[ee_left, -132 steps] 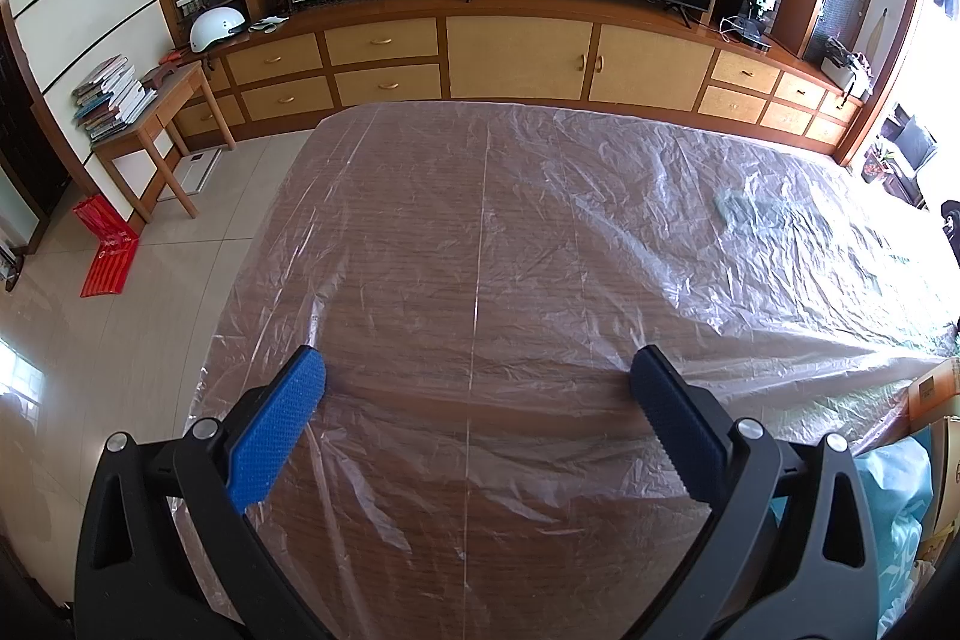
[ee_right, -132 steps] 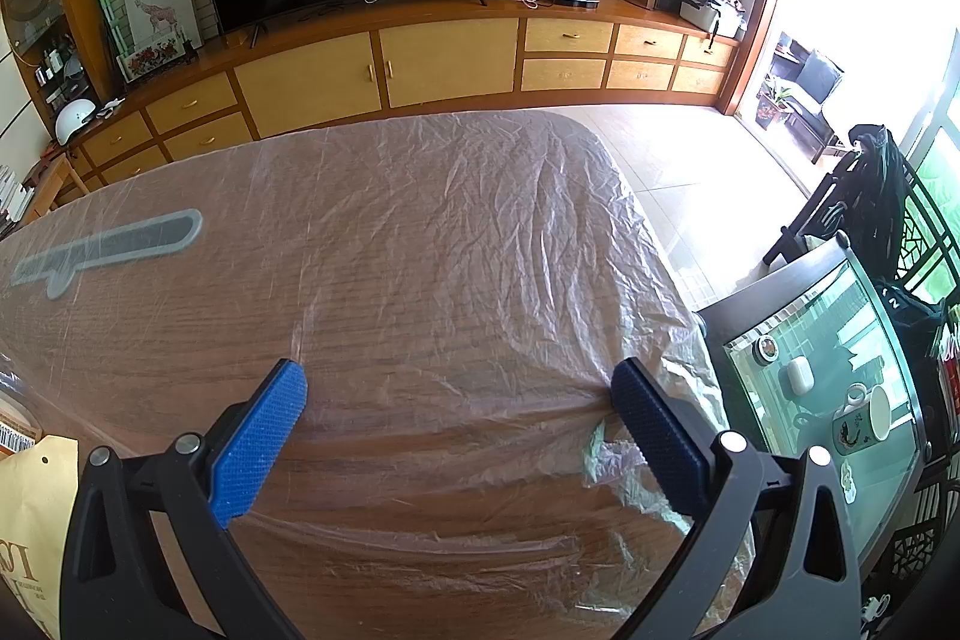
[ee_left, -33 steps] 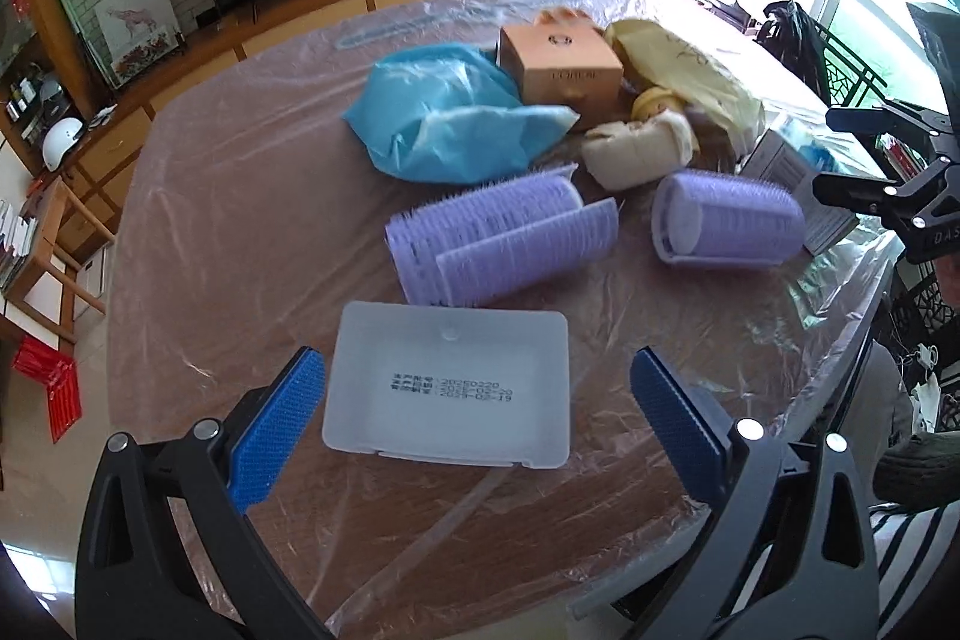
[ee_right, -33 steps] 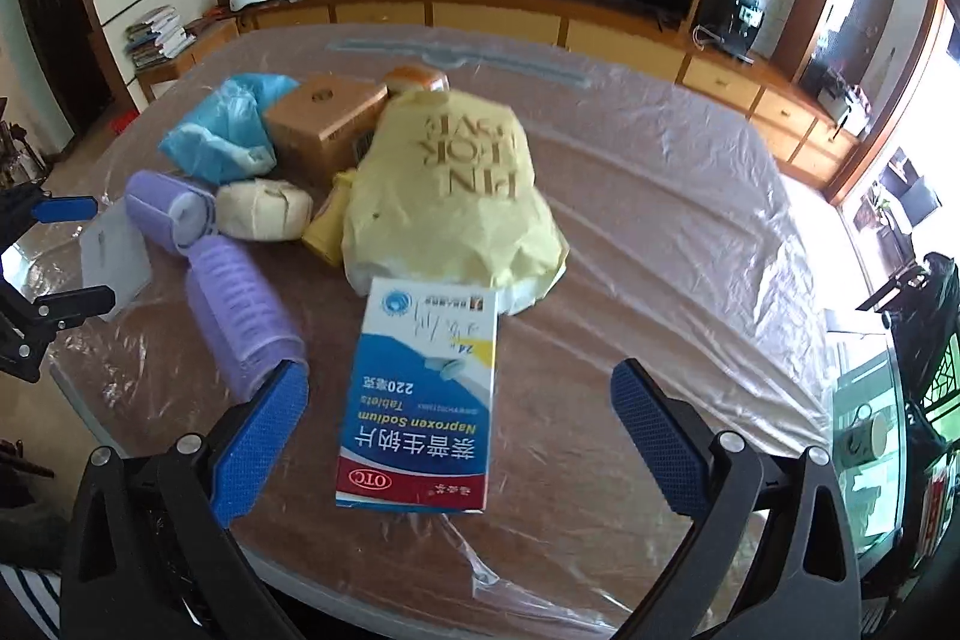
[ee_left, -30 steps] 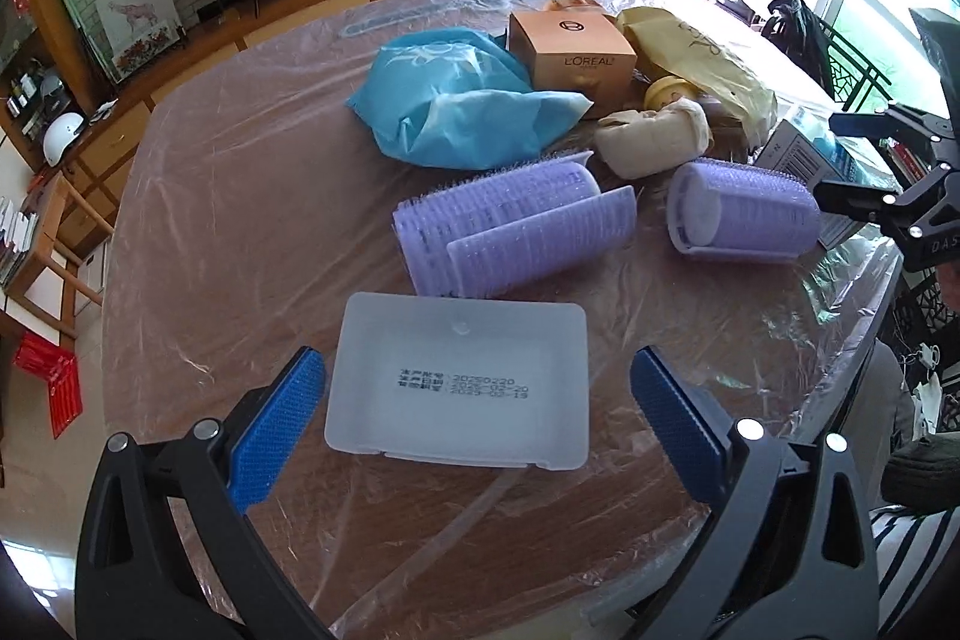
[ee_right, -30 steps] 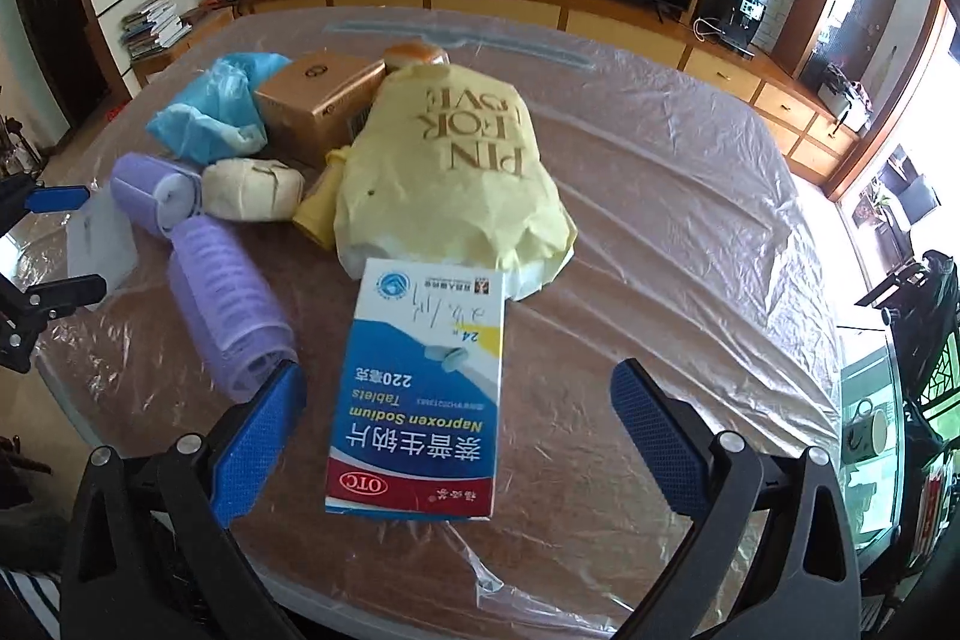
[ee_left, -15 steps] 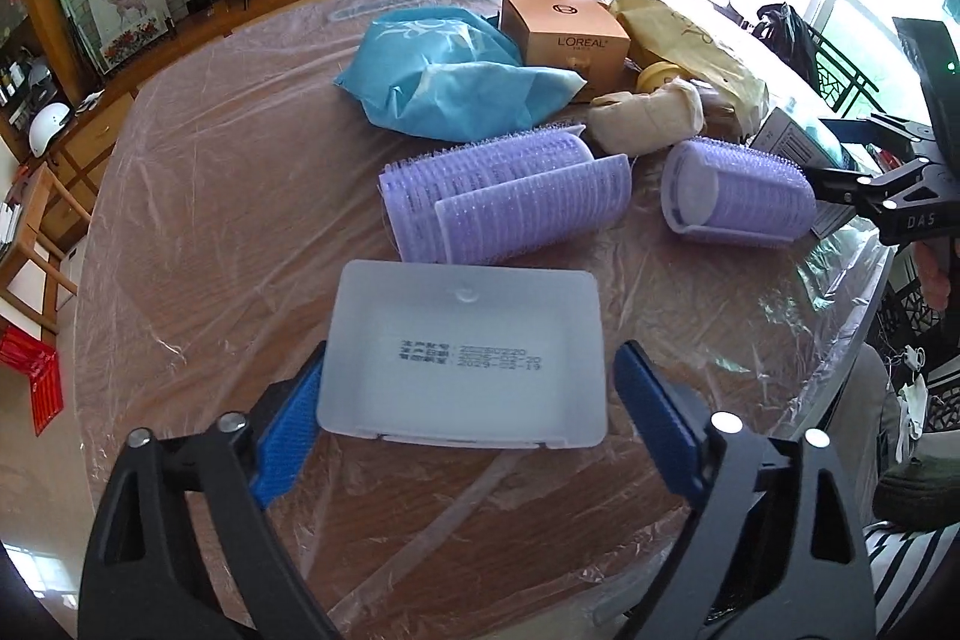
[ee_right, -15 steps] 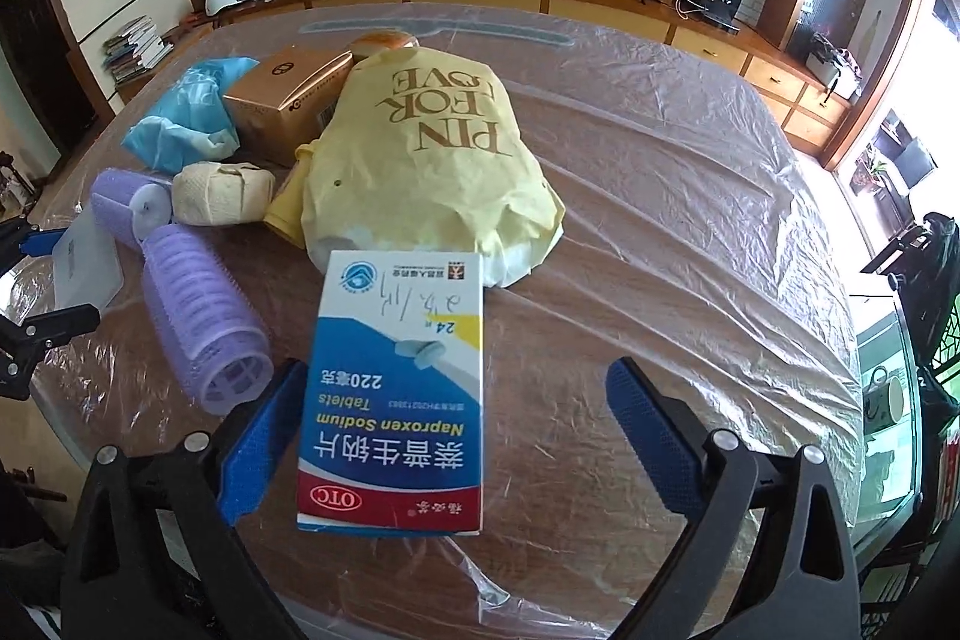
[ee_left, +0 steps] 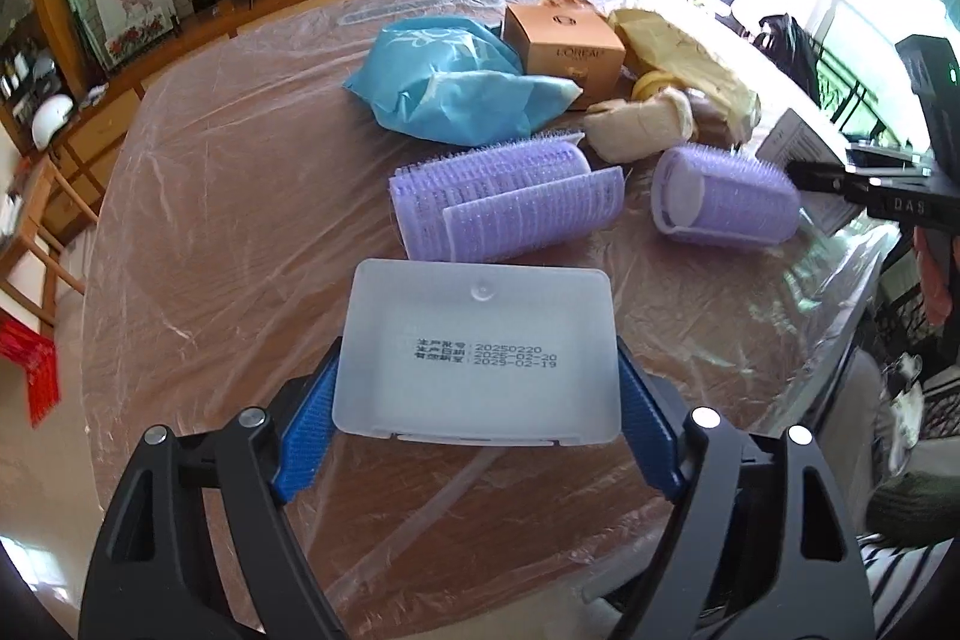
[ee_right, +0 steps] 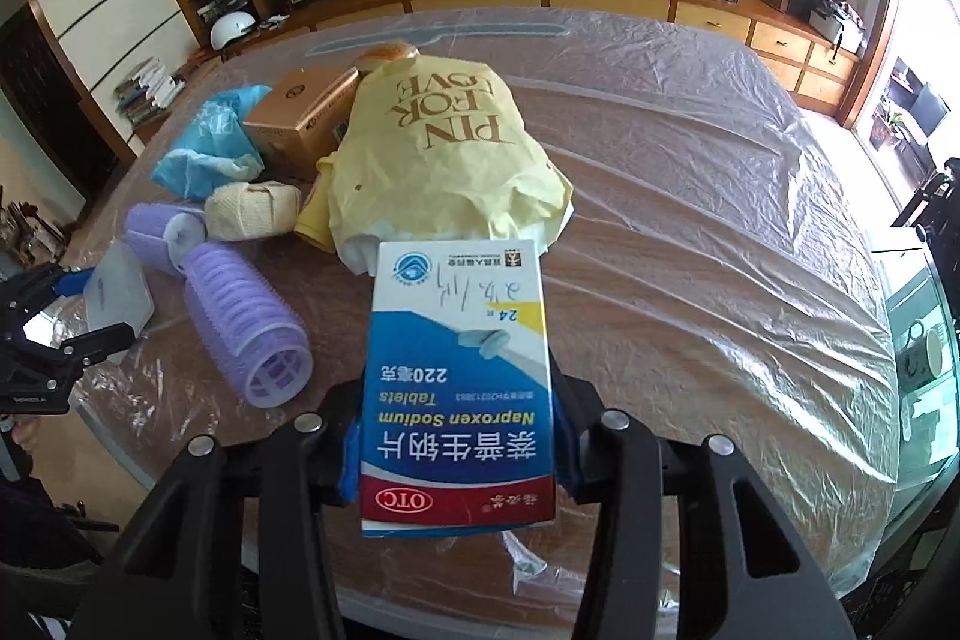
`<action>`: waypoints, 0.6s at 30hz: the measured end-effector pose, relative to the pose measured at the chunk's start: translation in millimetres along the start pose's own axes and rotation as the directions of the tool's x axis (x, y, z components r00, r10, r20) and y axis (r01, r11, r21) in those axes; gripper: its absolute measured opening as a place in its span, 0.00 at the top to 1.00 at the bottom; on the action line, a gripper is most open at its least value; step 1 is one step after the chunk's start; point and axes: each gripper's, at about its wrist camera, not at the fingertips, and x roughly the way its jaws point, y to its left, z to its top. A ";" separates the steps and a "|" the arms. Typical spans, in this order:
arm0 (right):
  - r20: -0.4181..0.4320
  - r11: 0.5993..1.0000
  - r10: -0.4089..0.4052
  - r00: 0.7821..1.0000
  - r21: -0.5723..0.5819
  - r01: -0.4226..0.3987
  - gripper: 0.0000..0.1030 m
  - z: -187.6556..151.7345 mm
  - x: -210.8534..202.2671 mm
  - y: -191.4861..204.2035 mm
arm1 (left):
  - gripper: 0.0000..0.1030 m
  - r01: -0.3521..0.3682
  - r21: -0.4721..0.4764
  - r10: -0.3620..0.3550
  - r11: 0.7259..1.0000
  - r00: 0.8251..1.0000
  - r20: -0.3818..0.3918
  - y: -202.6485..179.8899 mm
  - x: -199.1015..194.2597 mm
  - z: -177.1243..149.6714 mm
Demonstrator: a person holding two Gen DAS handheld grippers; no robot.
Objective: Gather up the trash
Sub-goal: 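Carry the white lid and medicine box with both grippers over the black trash bin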
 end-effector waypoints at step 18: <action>0.016 0.975 0.218 0.976 0.031 -0.218 0.56 -33.2 -72.2 18.4 | 0.20 0.120 0.026 -0.122 0.992 0.987 0.103 -48.5 -69.1 -6.7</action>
